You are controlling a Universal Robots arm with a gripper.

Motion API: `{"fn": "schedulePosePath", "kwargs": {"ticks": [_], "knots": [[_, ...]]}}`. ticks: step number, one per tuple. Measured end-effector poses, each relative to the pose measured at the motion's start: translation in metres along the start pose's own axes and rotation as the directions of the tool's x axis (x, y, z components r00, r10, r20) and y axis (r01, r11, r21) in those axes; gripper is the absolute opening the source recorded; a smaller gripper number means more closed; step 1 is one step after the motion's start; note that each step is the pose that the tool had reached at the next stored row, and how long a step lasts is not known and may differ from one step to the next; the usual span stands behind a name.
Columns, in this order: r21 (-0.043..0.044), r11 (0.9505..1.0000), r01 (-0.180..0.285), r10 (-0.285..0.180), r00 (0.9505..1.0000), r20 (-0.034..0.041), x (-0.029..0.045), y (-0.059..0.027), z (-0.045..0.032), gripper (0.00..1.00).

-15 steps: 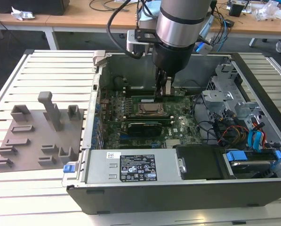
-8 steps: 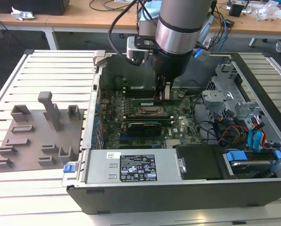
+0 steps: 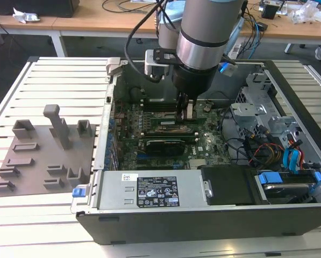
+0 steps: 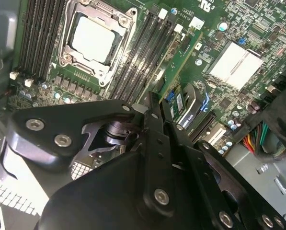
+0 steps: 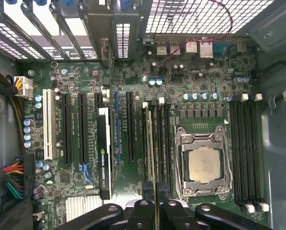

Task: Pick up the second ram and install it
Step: 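Insert the second ram into the second slot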

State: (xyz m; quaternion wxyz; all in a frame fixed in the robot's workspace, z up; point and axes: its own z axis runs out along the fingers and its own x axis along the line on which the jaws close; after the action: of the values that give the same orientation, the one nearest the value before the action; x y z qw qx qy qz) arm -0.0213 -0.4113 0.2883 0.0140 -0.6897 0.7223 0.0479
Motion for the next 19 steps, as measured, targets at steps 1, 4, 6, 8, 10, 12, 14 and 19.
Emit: {"fn": "schedulePosePath", "kwargs": {"ticks": [1,4,6,8,10,12,14,19], "knots": [[0.0000,1.0000,0.000,0.000,1.0000,-0.0001,0.0001,-0.0001,0.0011,0.14],[0.0000,1.0000,0.000,0.000,1.0000,-0.0001,0.0005,-0.0003,0.0054,0.14],[0.0000,1.0000,0.000,0.000,1.0000,-0.0001,0.0007,-0.0004,0.0076,0.14],[0.0000,1.0000,0.000,0.000,1.0000,-0.0001,0.0010,-0.0006,0.0111,0.14],[0.0000,1.0000,0.000,0.000,1.0000,-0.0001,0.0014,-0.0008,0.0153,0.14],[0.0000,1.0000,0.000,0.000,1.0000,0.0000,0.0017,-0.0010,0.0194,0.14],[0.0000,1.0000,0.000,0.000,1.0000,0.0000,0.0020,-0.0013,0.0252,0.14],[0.0000,1.0000,0.000,0.000,1.0000,-0.0001,-0.0009,-0.0009,0.0348,0.14]]}}
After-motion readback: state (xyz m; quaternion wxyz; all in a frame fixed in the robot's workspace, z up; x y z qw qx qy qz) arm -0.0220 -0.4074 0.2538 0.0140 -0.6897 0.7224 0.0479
